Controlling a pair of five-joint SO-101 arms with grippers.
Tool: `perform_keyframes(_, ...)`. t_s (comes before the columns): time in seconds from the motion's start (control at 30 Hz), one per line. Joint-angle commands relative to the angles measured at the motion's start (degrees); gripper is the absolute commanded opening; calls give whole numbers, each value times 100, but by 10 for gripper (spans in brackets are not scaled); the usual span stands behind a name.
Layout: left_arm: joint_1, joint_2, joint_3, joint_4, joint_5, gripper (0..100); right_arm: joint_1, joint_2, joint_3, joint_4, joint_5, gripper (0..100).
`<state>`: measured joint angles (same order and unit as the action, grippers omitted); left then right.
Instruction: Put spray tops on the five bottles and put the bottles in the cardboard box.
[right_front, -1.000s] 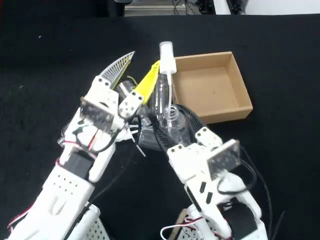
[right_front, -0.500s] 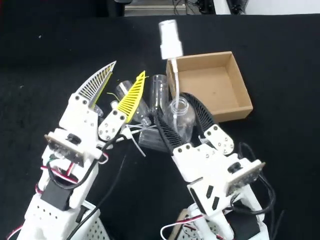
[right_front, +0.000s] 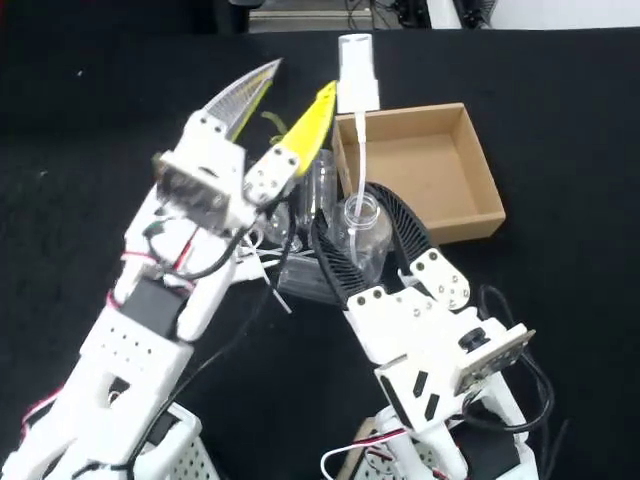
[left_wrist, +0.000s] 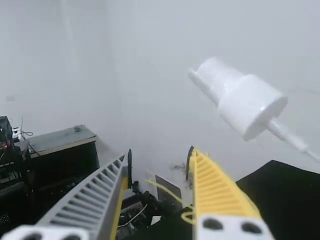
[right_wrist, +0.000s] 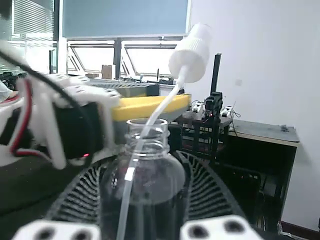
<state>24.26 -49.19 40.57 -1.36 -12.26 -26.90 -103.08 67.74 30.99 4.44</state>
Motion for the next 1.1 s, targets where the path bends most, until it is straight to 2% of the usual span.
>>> perform_keyframes(0.0,470,167,-629,-132,-475,191,-53,-602,-286,-132,-9,11)
perform_keyframes(0.13,804,-53,-629,-132,-712,191,-53,-602,-268,-132,-9,11)
perform_keyframes(0.27,857,-519,-620,-105,-712,191,-53,-602,-119,-149,0,11)
perform_keyframes(0.5,989,-1002,-629,853,-703,191,-53,-602,-110,-167,-9,11)
perform_keyframes(0.67,927,-1187,-629,923,-721,191,-53,-602,-110,-167,-9,11)
perform_keyframes(0.87,523,-1363,-629,949,-712,191,-53,-602,-84,-158,-18,11)
perform_keyframes(1.0,576,-1538,-840,976,-703,191,-53,-602,-66,-132,-18,11)
perform_keyframes(1.07,646,-1644,-980,1301,-703,191,-53,-602,-66,-123,9,11)
